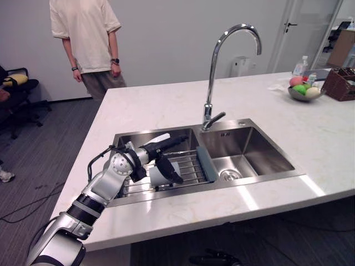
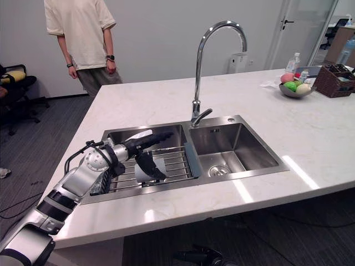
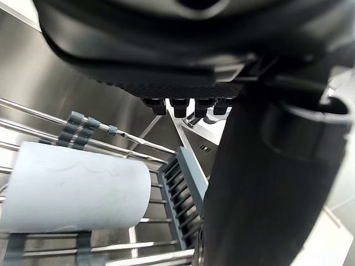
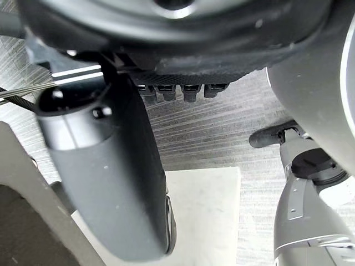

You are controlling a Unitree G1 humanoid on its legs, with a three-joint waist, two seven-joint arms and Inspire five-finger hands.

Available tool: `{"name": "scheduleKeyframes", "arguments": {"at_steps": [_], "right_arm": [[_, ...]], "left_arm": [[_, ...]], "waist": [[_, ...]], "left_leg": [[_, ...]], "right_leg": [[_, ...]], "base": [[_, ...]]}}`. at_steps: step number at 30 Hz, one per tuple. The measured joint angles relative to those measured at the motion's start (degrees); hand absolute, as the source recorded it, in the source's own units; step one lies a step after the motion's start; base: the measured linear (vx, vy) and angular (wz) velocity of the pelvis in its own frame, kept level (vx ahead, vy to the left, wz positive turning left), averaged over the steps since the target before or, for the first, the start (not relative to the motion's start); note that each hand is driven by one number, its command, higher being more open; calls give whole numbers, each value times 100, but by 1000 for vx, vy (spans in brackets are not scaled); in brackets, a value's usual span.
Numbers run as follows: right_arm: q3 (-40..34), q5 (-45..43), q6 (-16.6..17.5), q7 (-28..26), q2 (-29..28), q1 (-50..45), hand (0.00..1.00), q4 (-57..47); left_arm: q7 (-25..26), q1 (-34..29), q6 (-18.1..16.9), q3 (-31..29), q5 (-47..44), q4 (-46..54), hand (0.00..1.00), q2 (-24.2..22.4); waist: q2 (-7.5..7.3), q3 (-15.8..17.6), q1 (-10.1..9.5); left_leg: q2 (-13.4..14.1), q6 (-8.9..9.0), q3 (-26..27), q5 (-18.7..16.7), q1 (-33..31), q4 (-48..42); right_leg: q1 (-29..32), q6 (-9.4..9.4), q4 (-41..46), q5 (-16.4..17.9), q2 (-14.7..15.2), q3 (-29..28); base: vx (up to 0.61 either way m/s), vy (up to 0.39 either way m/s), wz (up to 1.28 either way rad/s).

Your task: Walk over to the sink, pick up the cup, carry it to the dishwasher, place the cup inside the dishwasher, then close the dishwasher door

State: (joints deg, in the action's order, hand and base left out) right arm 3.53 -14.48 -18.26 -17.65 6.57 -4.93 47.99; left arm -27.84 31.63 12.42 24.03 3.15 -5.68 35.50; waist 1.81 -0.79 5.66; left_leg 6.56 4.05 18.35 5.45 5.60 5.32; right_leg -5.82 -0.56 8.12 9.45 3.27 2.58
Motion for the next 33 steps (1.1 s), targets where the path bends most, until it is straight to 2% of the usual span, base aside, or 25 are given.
{"name": "scheduleKeyframes", "arguments": {"at_steps": [12, 17, 22, 26, 33], "right_arm": [[-78, -2, 25, -34, 3, 130, 100, 214], [-78, 4, 4, -104, 4, 175, 100, 234], [-77, 8, 5, -129, 4, 186, 100, 238], [-77, 12, 20, -135, -4, 214, 100, 300], [-82, 56, 54, -196, -5, 233, 100, 320]], "left_arm": [[29, 766, 21, 140, 7, -331, 100, 162], [-366, 991, 231, 347, 36, -658, 100, 163], [-562, 1036, 264, 644, 135, -851, 100, 151], [-559, 1055, 270, 708, 146, -1305, 100, 147], [-300, 1065, 273, 710, 248, -1354, 100, 150]], "waist": [[3, 5, 86], [4, 5, 148], [8, 9, 168], [7, 15, 228], [-7, 102, 266]], "left_leg": [[-179, -129, -40, 148, -120, 12], [-178, -170, -16, 182, -181, 13], [-177, -194, 14, 209, -184, 14], [-209, -196, 32, 209, -151, 16], [-284, -247, 70, 169, -126, 16]], "right_leg": [[8, -113, -259, -281, 177, 3], [58, -101, -329, -374, 160, -35], [80, -92, -336, -417, 152, -56], [50, -109, -349, -436, 166, -49], [-7, -186, -449, -485, 247, -72]], "base": [[-54, 29, 2], [-12, 2, -3], [-23, 0, -3], [-18, 1, -2], [7, 8, -1]]}}
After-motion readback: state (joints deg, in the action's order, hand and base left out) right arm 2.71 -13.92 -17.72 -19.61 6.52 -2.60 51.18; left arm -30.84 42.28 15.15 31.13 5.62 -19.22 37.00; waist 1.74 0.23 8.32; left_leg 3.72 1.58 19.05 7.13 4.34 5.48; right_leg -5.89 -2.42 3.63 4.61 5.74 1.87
